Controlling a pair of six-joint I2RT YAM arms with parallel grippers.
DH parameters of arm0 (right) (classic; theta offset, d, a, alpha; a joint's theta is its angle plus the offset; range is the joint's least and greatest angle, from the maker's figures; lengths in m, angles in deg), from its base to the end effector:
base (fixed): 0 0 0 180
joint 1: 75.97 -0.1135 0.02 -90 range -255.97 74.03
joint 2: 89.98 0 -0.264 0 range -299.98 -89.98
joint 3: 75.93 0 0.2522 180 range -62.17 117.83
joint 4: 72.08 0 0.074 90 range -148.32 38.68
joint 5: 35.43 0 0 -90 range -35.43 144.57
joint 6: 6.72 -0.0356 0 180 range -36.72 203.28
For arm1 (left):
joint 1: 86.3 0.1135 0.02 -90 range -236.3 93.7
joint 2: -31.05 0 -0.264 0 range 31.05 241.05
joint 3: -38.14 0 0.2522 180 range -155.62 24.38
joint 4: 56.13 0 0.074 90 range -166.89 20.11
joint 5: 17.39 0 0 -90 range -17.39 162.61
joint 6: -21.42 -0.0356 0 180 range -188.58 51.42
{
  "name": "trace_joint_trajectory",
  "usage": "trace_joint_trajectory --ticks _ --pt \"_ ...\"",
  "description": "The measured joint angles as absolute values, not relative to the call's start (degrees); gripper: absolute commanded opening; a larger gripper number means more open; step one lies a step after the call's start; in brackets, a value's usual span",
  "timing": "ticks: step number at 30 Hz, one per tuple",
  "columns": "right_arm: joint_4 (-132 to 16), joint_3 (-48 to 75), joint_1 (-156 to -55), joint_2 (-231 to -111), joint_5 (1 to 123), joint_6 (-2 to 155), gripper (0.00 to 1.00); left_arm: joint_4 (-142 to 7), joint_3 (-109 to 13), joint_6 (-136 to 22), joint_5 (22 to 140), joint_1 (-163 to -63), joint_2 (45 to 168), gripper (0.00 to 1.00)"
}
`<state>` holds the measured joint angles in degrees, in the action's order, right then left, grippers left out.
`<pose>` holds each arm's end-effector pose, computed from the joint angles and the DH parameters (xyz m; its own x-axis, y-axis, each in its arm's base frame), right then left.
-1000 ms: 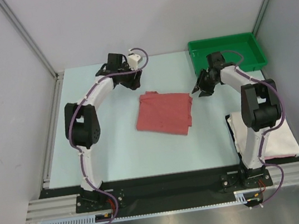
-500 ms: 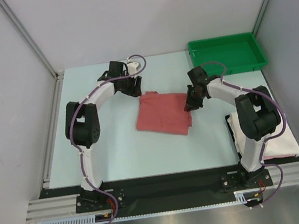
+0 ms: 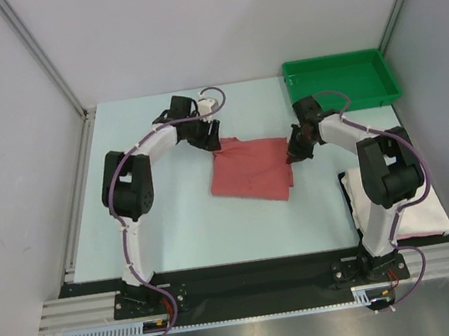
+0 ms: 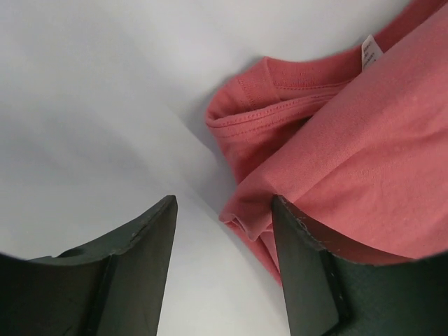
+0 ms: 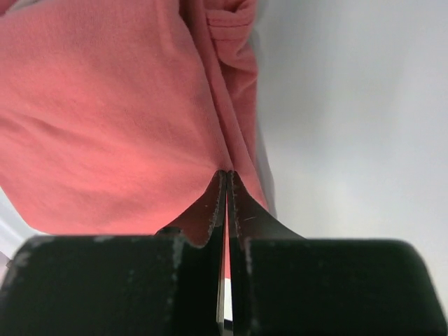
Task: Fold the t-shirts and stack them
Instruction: Fold the tshirt
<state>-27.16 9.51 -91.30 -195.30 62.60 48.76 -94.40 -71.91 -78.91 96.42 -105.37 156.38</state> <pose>0.3588 0.1035 0.1835 -0.8998 0.3352 -0.2792 0.2316 0.9094 0.3454 0.4483 -0.1702 0.1767 -0.6537 0.3995 -0.6427 0.6534 0.7264 -0.2129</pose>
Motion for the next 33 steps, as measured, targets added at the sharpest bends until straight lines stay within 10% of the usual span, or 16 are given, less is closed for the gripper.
trace_joint_trajectory --ticks 23,30,33 --pt "-25.6 15.2 -86.6 -200.8 65.5 58.8 0.0 -92.9 -72.2 -82.7 95.1 -110.5 155.7 0.62" --pt "-25.0 18.9 -85.9 -203.2 65.4 61.4 0.0 -97.6 -76.6 -85.6 93.8 -110.4 158.3 0.0" --pt "-24.8 20.0 -85.8 -204.5 65.4 62.4 0.0 -98.6 -78.3 -86.8 93.5 -110.6 158.9 0.0"
